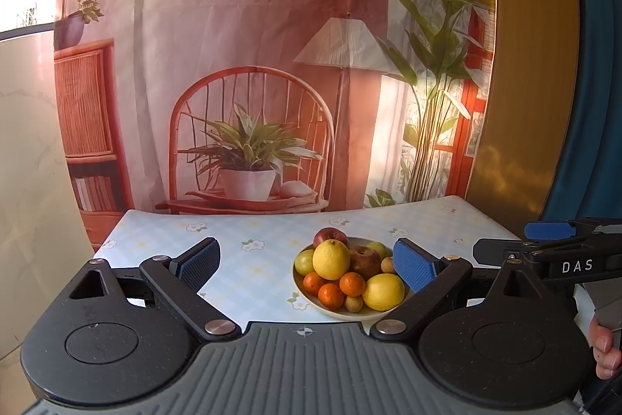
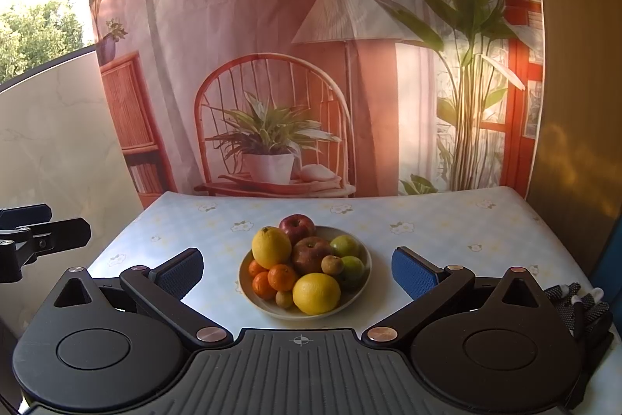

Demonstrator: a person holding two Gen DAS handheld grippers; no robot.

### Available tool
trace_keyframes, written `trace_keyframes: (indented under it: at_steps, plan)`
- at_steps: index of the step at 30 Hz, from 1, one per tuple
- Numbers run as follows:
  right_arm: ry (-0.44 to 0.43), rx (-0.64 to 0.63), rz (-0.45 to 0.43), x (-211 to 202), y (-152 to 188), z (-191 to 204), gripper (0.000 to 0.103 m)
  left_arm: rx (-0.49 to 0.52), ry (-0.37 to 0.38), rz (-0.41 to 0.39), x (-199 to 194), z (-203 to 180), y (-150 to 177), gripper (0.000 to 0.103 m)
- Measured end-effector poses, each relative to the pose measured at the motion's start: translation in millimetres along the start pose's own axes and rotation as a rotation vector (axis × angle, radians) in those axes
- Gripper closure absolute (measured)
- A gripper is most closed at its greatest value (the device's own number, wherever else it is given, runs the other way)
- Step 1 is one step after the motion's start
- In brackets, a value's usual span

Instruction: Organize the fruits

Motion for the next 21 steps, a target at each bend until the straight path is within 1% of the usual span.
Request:
trace_keyframes:
  at_steps: [21]
  plan:
    - [-0.001, -0.006, -0.011, -4.0, -2.0, 4.5, 0.001, -0.002, 0.017, -0.011, -3.5, -0.9, -1.1, 0.006]
Point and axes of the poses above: each gripper's, at about its wrist camera, not at the fingertips, and x roughly the way its jaws point, z to its left, y to its underside, the point moved 7 cm from there along x, roughly the way its jaws point, and after that the axes turned 11 degrees about z, right-handed, at the moved point
